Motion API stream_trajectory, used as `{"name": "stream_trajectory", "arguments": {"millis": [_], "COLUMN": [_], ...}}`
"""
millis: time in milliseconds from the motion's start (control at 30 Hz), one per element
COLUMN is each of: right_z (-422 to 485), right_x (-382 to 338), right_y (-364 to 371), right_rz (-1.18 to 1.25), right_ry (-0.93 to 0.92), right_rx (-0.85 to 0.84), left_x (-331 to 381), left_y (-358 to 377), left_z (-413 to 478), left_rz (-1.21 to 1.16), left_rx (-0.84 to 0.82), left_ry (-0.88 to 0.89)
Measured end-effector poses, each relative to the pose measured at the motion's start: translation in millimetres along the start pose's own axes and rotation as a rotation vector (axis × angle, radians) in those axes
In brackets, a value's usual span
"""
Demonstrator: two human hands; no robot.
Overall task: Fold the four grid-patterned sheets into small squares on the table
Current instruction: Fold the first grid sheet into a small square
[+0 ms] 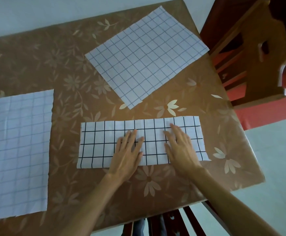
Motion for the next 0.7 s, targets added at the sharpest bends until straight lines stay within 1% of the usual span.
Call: {"name": "stream_trajectory", "arguments": {"millis": [67,167,300,467,700], "right_z": [5.1,8.8,5.7,4.4,-8.0], "right_x": [-18.8,-22.3,-10.6,1.9,41.7], "right_y": [18.3,37.8,45.6,41.7,29.6], "right_rz": [-0.048,-0.119,-0.170,-0.183,-0.187], "right_ry": [-0.019,0.021,0.026,0.061,0.135], "right_rx": [-0.075,-0.147,-0.168,-0.217,-0.211], "left_x": [-1.1,-5.4,-30.0,-66.0,-68.1], "left_y": [0.8,1.0,2.6,7.1,6.1], "left_z": [0.1,0.5,-3.3,-17.6,-18.5], "left_rz": [-0.004,0.011,-0.032,-0.036,-0.021], "left_rx": [0.001,0.005,0.001,-0.024,-0.016], "left_ry": [0.010,-0.003,-0.129,-0.236,-0.238]}}
Point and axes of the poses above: each hand's wrist, its own z-axis towards the middle knuckle, its own y-axis out of the palm, x = y × z, the point moved 5 cm from there along z, towards the middle knuckle, and after that the axes turned 11 degrees about -x, right-handed, at the moved point
